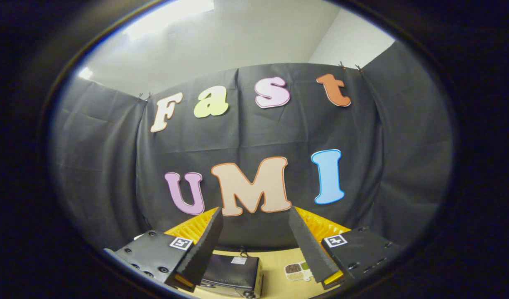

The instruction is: Open the toaster oven, put the food inside, and close the toaster oven door.

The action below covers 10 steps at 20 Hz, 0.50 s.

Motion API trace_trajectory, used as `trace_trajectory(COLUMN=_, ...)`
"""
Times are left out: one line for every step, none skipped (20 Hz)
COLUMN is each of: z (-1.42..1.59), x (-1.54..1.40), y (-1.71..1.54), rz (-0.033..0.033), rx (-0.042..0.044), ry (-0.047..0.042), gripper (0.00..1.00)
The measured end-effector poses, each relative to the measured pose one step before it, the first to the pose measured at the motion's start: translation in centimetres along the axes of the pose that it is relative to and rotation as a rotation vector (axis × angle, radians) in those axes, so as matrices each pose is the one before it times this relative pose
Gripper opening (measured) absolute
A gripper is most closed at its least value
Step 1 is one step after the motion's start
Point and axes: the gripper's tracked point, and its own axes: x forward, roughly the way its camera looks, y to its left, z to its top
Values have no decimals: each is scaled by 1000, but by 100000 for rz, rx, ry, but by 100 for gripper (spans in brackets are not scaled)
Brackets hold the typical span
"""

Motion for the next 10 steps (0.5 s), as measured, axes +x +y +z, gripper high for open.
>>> trace_trajectory(z=191, x=-202, y=-510, rz=-259, rx=165, ry=-996, gripper=98)
trace_trajectory(z=277, x=-100, y=-569, rz=-432, rx=-463, ry=-964, gripper=98)
trace_trajectory(z=122, x=-168, y=-633, rz=-760, rx=-1193, ry=-679, gripper=98)
trace_trajectory(z=138, x=-150, y=-726, rz=-534, rx=-1035, ry=-493, gripper=98)
trace_trajectory(z=309, x=-57, y=-604, rz=-224, rx=-211, ry=-1263, gripper=98)
trace_trajectory(z=185, x=-102, y=-449, rz=-295, rx=-205, ry=-922, gripper=98)
trace_trajectory(z=125, x=-56, y=-598, rz=-483, rx=-440, ry=-646, gripper=98)
trace_trajectory(z=60, x=65, y=-763, rz=-754, rx=-207, ry=-976, gripper=98)
trace_trajectory(z=17, x=-25, y=-939, rz=-571, rx=708, ry=-1158, gripper=98)
trace_trajectory(z=-144, x=-8, y=-693, rz=684, rx=1223, ry=-1570, gripper=98)
